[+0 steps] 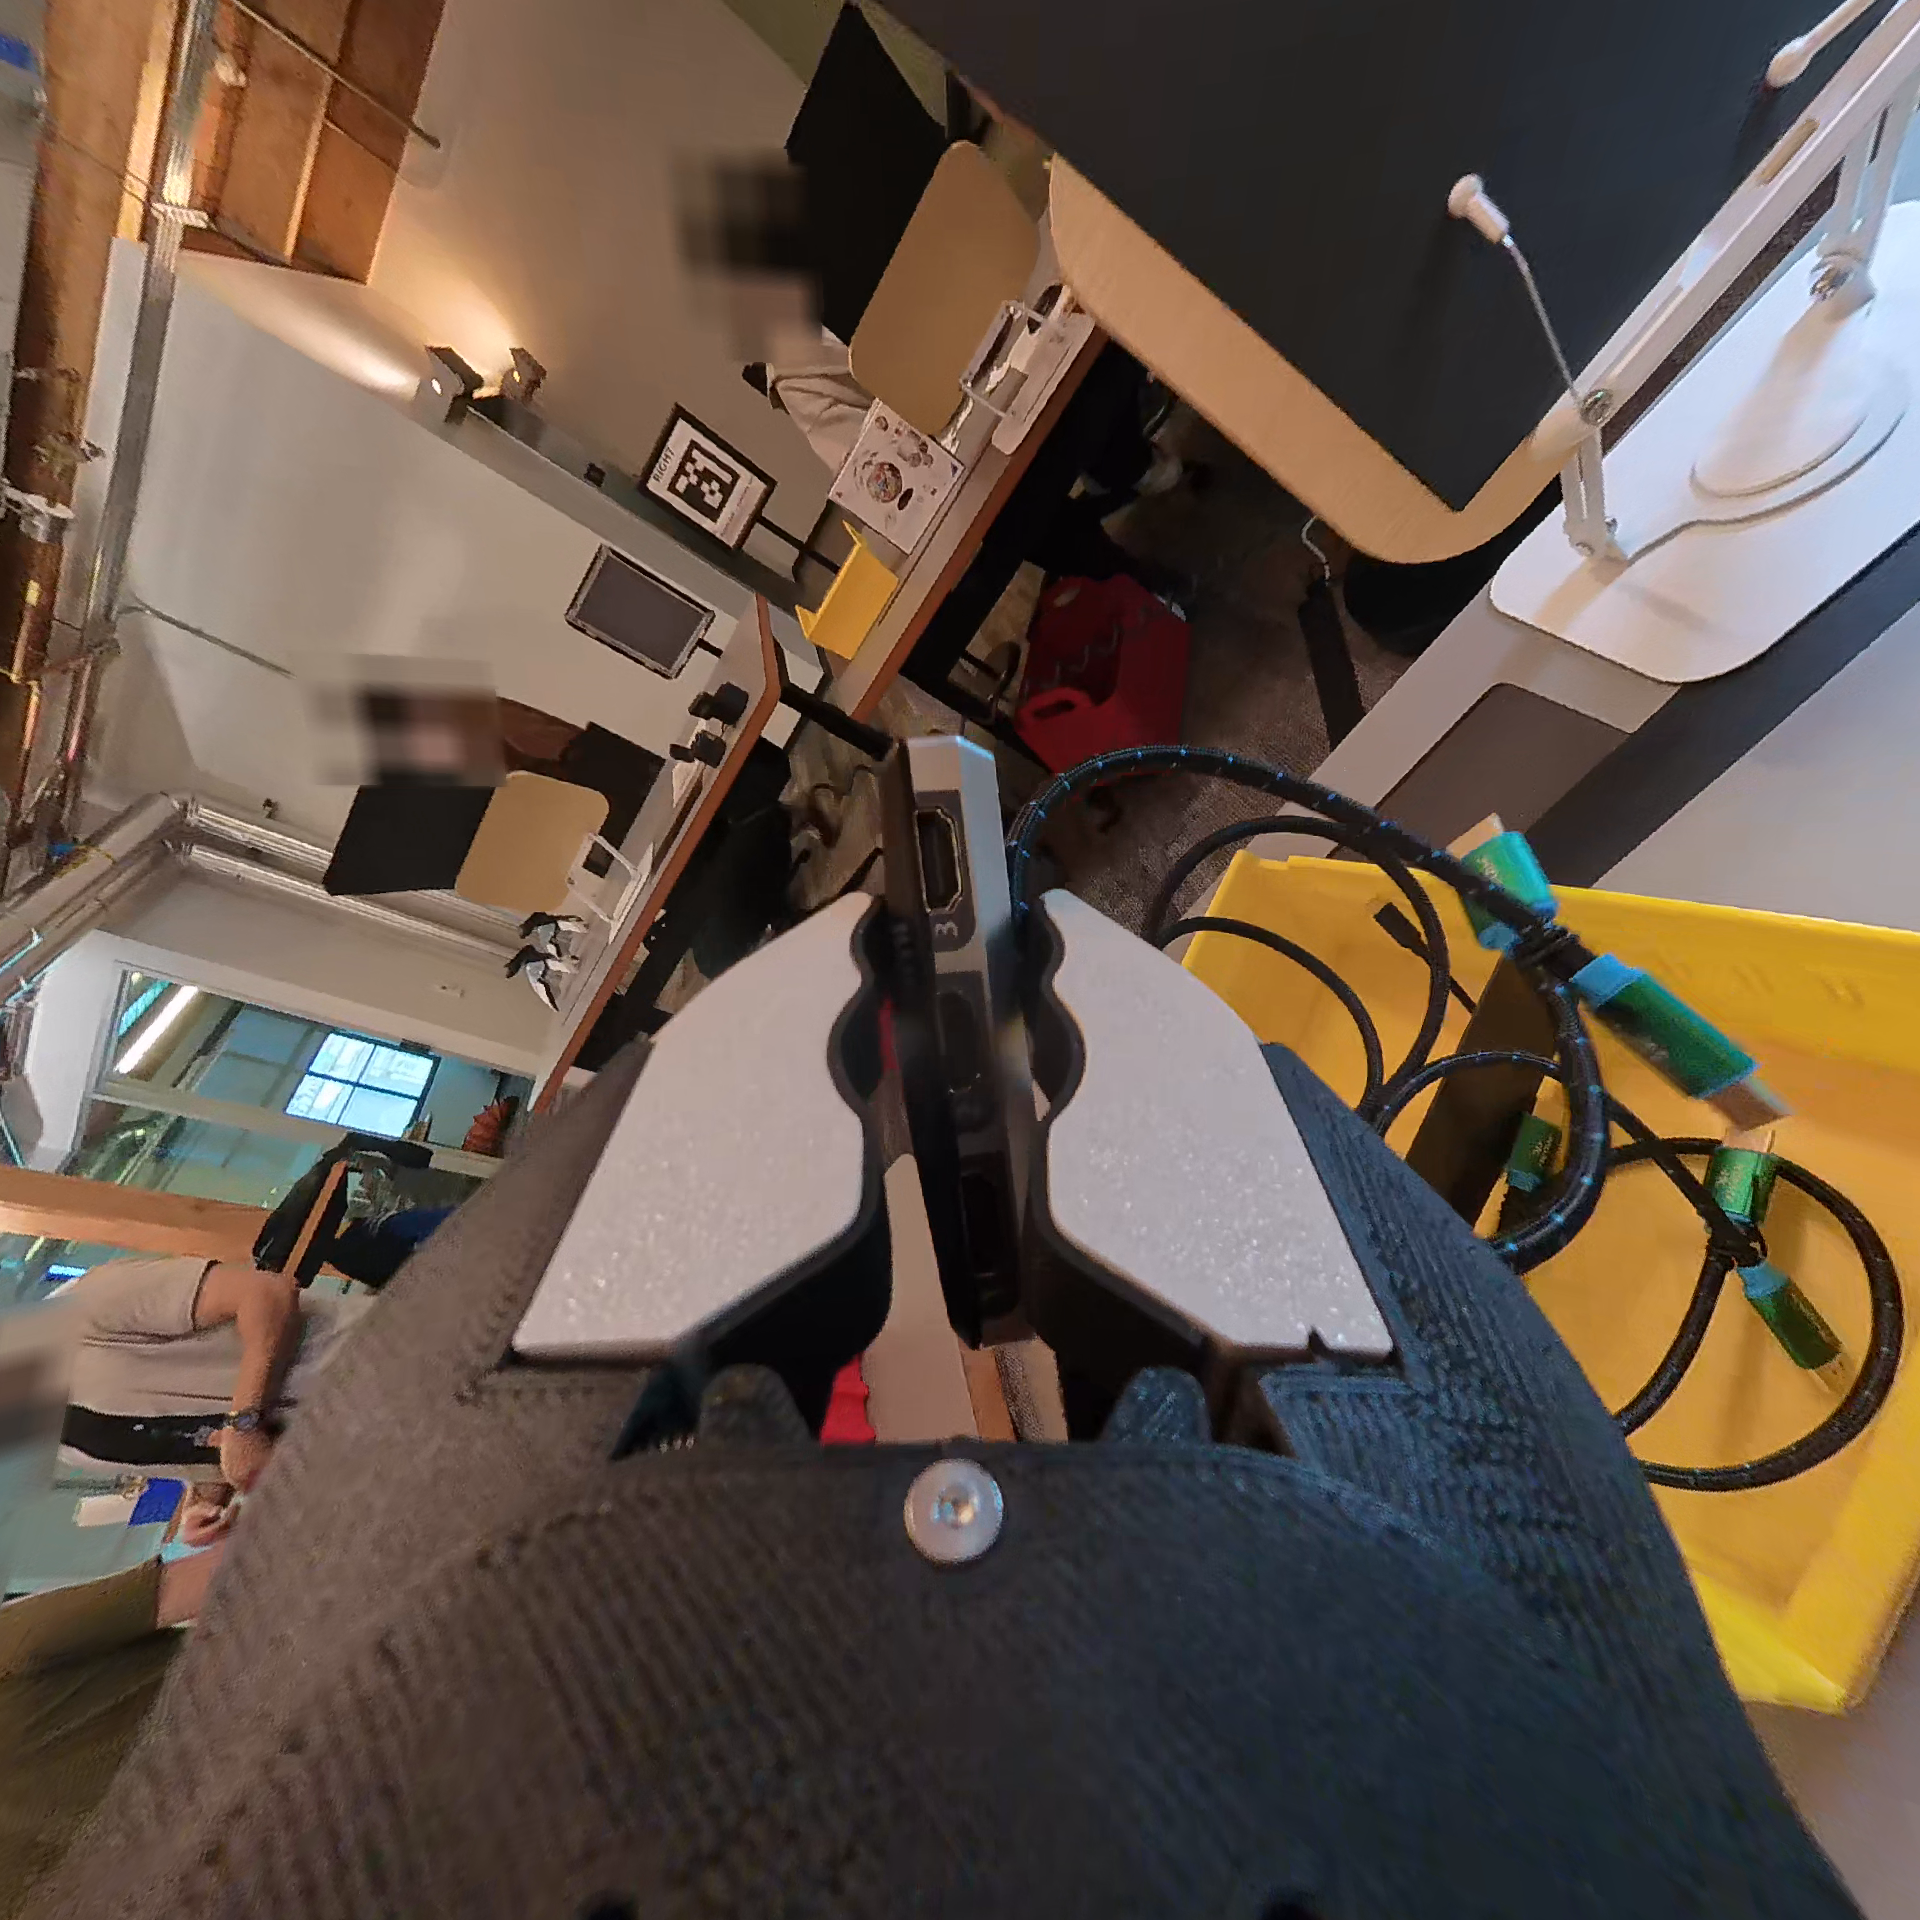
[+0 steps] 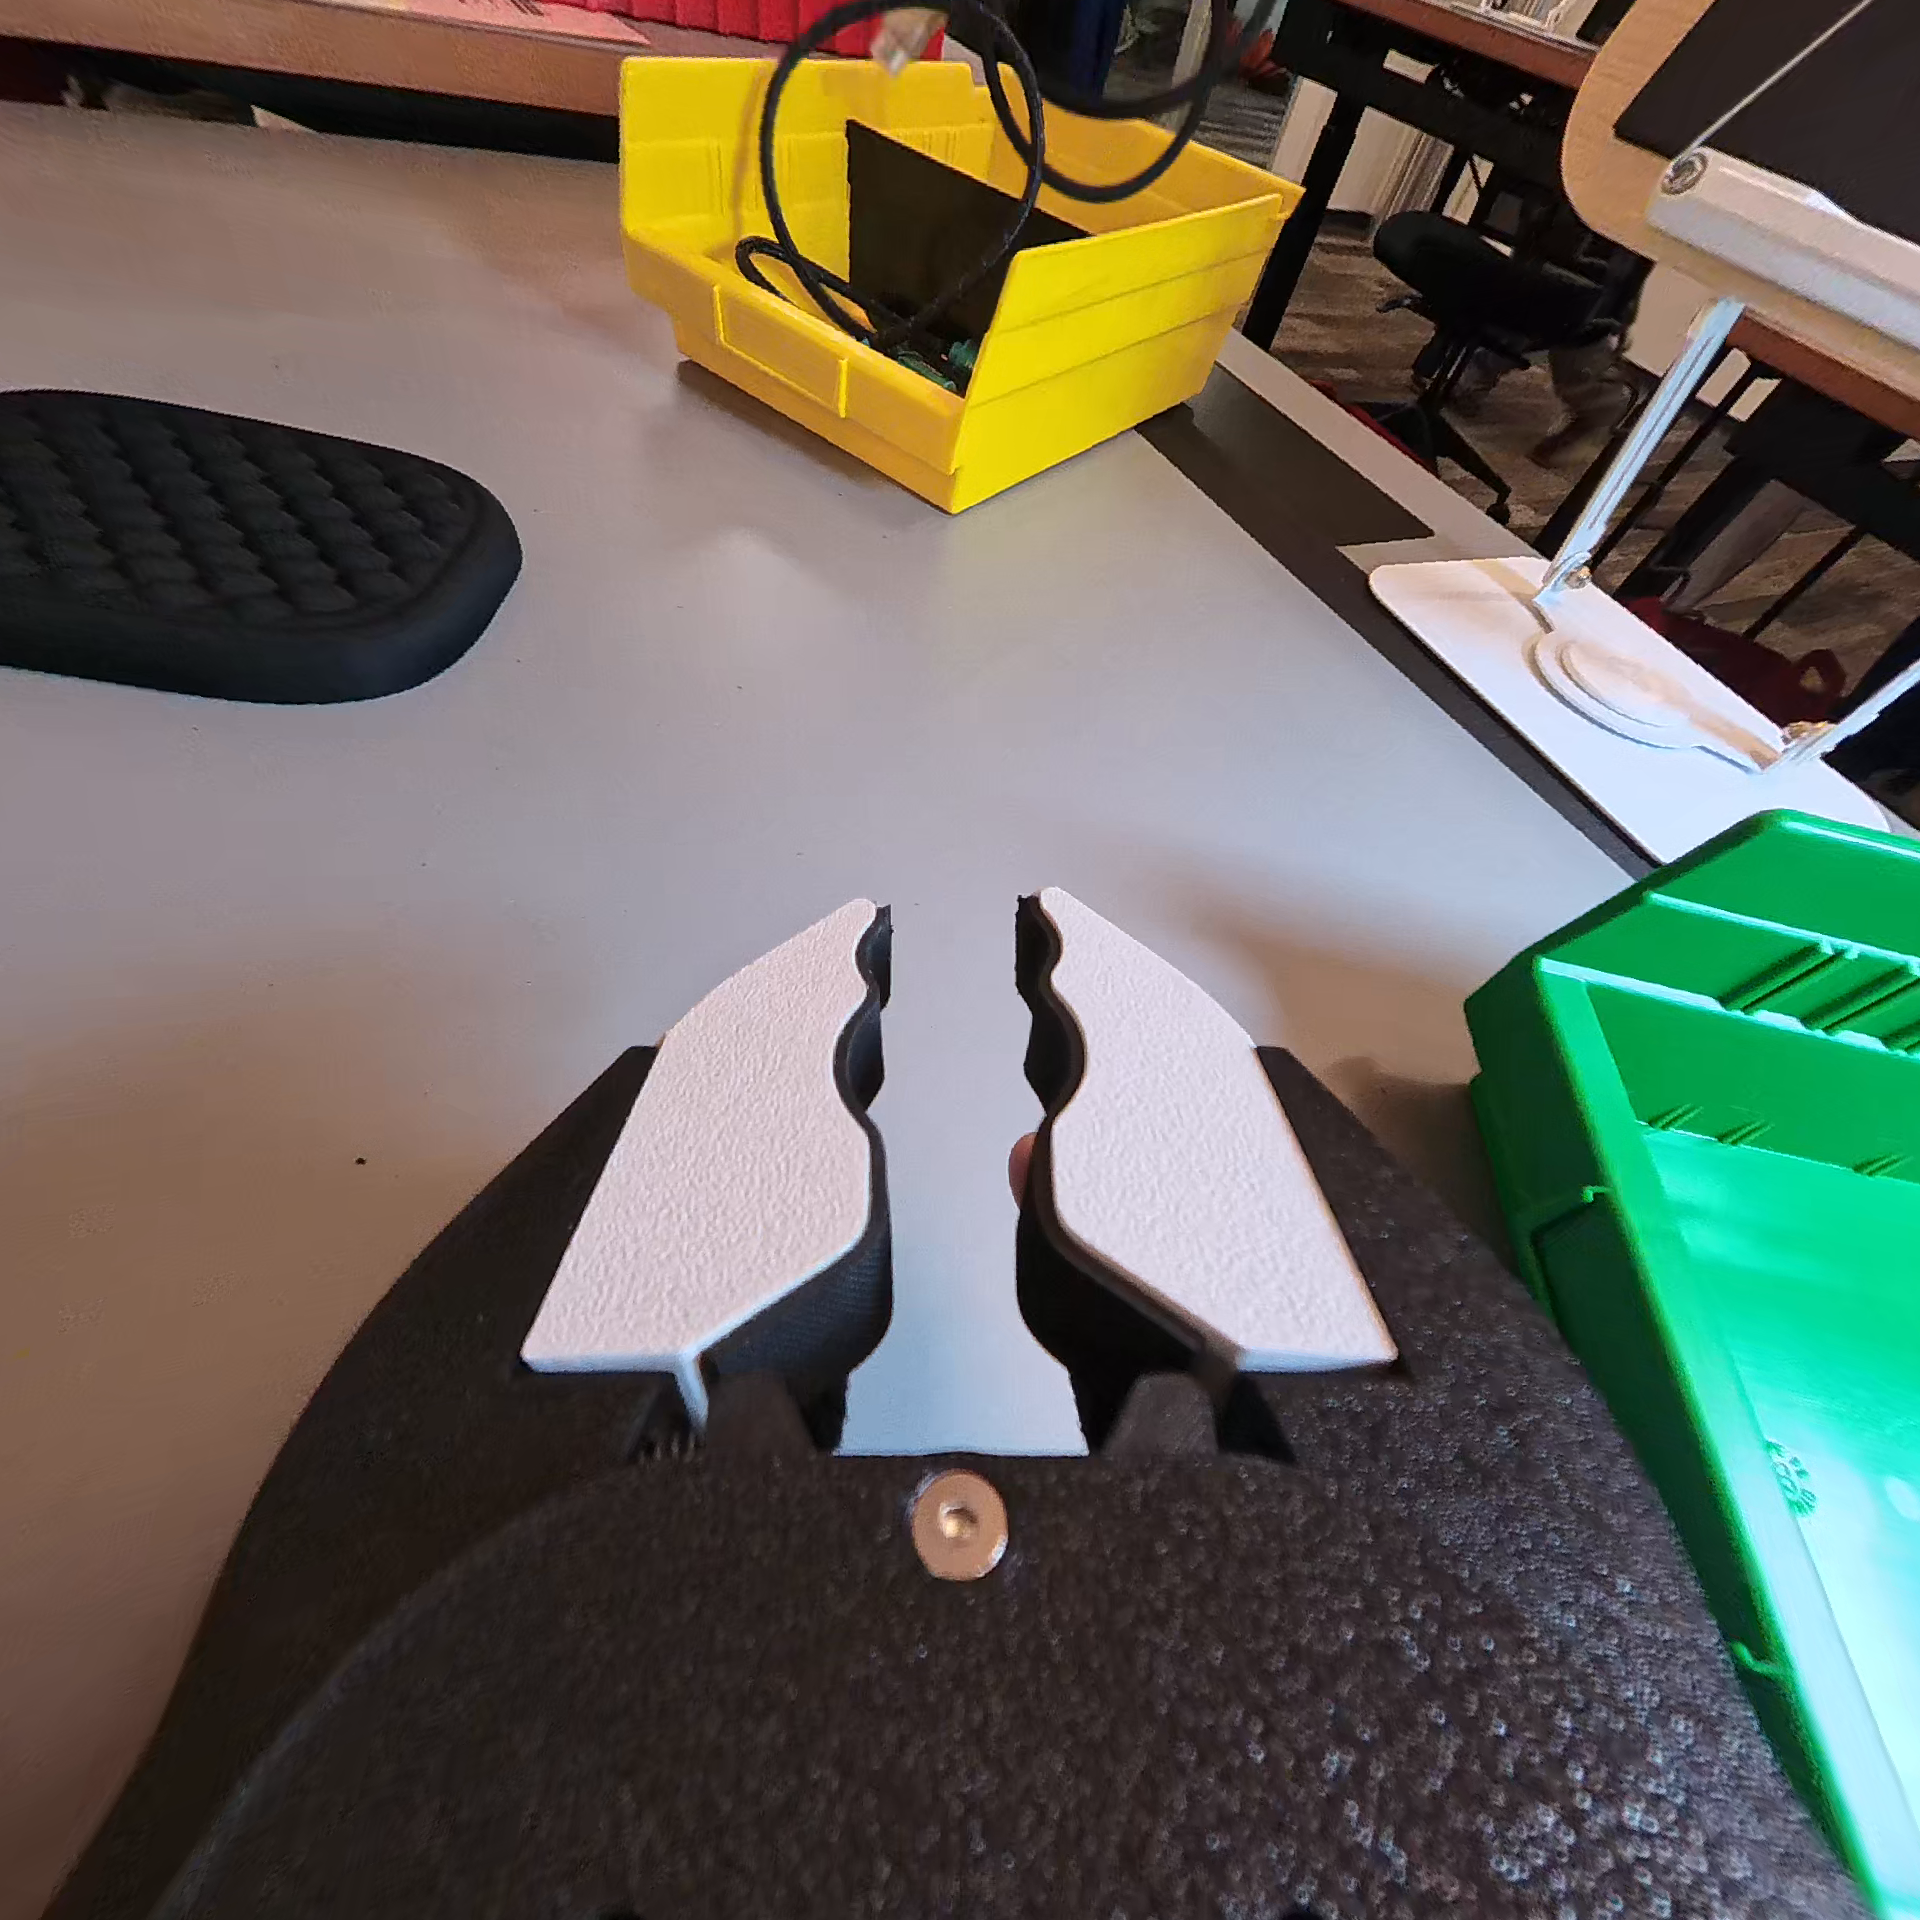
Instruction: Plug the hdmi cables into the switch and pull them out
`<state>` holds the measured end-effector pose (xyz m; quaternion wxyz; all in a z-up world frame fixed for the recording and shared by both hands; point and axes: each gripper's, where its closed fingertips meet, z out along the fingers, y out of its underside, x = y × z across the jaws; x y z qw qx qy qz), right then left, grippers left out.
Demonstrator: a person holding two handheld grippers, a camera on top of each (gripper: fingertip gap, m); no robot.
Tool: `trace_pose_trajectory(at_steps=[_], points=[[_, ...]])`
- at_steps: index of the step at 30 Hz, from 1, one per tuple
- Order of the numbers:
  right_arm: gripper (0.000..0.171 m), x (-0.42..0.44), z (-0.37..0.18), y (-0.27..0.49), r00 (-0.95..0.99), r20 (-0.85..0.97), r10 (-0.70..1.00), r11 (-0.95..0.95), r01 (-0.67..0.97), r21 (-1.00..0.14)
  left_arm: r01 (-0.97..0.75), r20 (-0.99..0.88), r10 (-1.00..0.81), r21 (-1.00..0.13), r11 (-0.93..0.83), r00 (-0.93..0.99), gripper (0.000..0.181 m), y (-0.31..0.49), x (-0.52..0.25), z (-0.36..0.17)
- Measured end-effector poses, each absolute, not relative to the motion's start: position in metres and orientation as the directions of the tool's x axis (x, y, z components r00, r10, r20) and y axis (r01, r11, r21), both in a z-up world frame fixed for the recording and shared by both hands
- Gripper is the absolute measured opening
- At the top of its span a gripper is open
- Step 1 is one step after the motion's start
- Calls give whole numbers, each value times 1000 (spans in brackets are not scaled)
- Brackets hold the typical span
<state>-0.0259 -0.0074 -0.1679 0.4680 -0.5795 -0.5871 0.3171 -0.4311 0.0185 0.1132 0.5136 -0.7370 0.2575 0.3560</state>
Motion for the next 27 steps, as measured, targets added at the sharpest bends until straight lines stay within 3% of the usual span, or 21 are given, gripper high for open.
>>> trace_pose_trajectory(at_steps=[4,16,22,27], points=[[23,-26,-170,-7,104,184,977,130,389,-912,-727,-772,-40,-579,-369,635,26,32,-445,85],[23,-27,-184,-7,89,179,980,123,434,-893,-724,-703,-227,-567,-393,674,29,48,-435,-74],[23,-28,-189,-8,81,175,981,120,451,-884,-694,-682,-204,-592,-409,703,45,42,-437,-96],[23,-28,-192,-8,78,194,978,136,469,-873,-716,-707,-231,-528,-457,669,39,34,-457,-94]])
